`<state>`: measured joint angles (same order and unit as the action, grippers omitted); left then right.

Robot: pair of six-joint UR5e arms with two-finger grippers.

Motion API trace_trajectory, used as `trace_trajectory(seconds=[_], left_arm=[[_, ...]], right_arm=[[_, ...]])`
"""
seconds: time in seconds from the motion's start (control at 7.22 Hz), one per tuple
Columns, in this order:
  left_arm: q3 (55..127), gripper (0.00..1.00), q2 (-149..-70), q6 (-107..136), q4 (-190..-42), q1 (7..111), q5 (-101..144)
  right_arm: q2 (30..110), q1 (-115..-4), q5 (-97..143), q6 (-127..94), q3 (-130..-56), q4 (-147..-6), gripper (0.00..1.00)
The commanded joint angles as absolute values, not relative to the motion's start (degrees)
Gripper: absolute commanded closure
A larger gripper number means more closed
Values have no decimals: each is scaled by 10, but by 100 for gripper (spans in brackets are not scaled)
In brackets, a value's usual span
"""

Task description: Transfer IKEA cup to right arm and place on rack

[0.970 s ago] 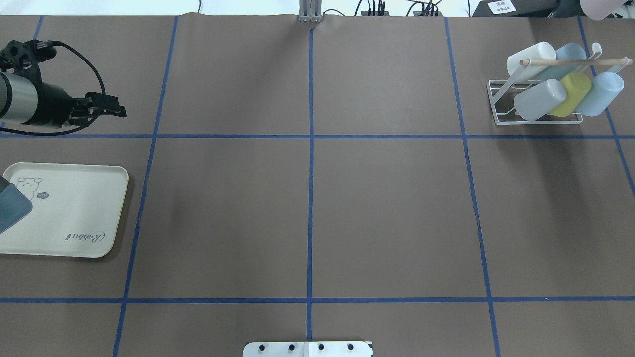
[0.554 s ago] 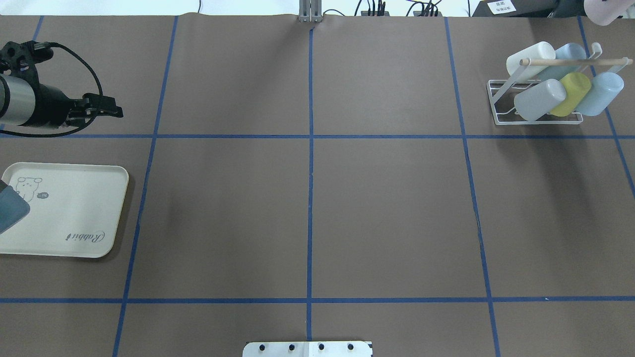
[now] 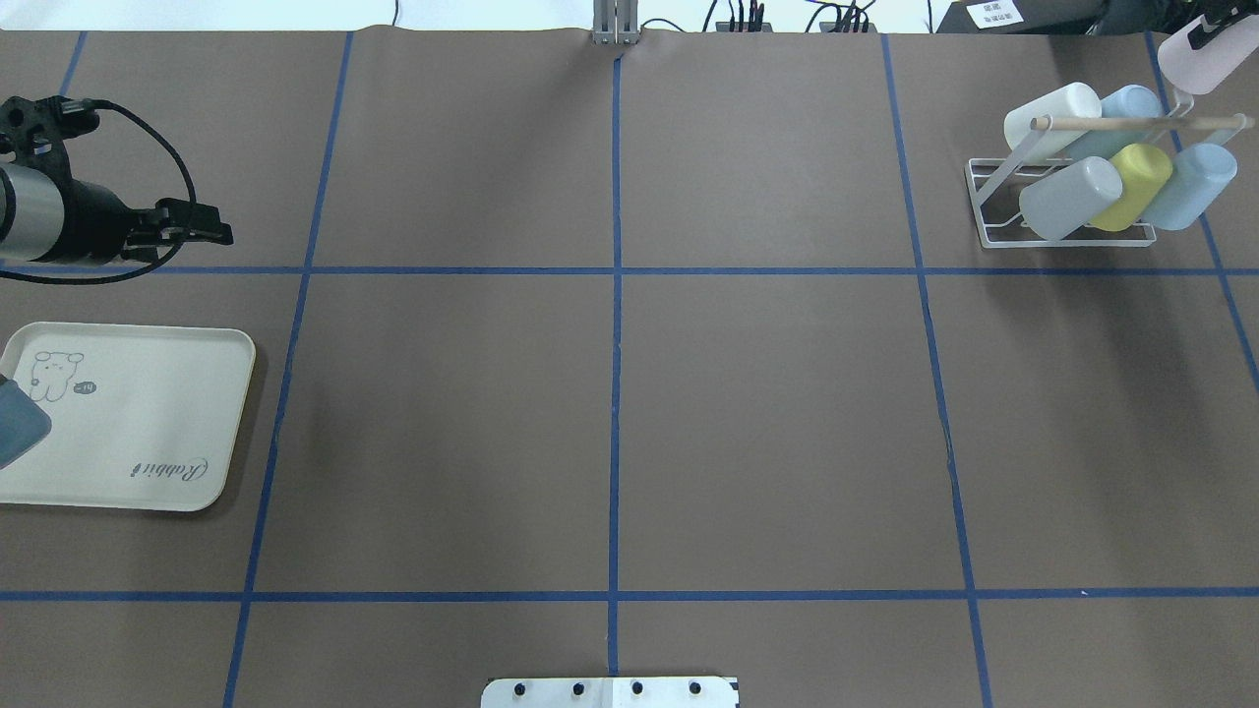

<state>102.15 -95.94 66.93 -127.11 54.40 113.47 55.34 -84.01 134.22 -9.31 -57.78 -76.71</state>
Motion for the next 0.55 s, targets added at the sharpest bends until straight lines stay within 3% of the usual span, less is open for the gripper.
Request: trace_trajectory(seconds=[0.0, 0.42], left_arm=[[1022, 0, -960, 669, -1271, 543, 1135], [1019, 0, -960, 669, -1271, 542, 1135]], right_arm=[[557, -838, 1346, -91, -576, -767, 83], [568, -839, 1363, -90, -577, -766, 83]])
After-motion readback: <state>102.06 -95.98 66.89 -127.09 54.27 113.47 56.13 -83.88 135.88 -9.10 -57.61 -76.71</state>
